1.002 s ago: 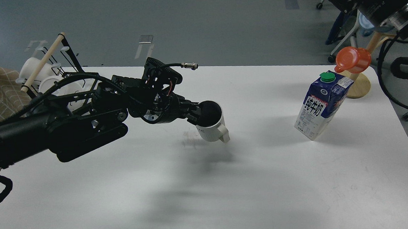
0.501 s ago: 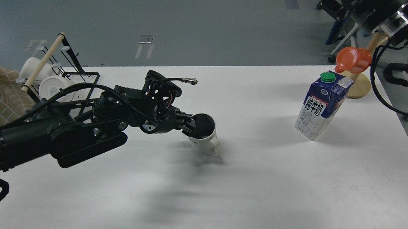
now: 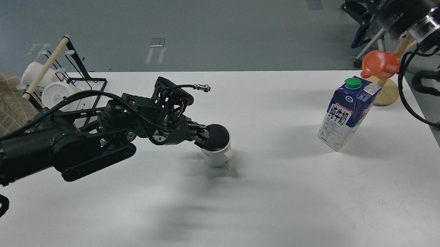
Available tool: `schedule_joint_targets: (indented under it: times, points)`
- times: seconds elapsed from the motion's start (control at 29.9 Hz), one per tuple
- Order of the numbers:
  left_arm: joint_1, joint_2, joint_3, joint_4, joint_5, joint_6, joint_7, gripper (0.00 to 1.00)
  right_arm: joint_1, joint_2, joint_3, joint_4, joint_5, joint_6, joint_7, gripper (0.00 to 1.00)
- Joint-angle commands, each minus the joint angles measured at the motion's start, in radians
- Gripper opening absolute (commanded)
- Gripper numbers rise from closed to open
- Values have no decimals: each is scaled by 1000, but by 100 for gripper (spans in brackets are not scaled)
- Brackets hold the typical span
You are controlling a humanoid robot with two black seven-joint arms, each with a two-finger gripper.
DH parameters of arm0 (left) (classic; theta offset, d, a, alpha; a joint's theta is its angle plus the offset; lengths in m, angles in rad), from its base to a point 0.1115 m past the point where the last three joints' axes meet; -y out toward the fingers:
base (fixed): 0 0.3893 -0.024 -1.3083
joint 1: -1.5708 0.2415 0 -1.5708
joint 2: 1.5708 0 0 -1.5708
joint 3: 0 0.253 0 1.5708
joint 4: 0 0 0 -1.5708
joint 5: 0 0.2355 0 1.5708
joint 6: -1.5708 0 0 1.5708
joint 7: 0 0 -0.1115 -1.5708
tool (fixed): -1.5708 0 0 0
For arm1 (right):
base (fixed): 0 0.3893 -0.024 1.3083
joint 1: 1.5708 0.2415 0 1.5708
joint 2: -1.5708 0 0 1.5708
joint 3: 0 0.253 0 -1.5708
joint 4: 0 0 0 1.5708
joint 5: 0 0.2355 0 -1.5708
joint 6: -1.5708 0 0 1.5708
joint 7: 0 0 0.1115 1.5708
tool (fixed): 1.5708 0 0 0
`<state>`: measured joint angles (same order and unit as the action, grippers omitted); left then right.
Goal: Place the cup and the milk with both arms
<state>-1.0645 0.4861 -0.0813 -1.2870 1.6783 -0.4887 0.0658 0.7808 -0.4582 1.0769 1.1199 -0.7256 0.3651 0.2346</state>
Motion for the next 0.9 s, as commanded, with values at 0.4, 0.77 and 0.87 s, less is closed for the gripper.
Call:
schedule_joint_targets:
  times: [0.4,0.77,0.87]
  points:
    - [-144,181,-93,-5,-366,0,-3,99,-5,-34,1,0,-2,2,2,100]
    - [-60,263,-515,55,-819,0,5,99,-1,-287,0,99,-308,9,40,100]
    - [-46,262,-514,66,-885,0,5,99,-17,-368,-3,147,-409,9,87,100]
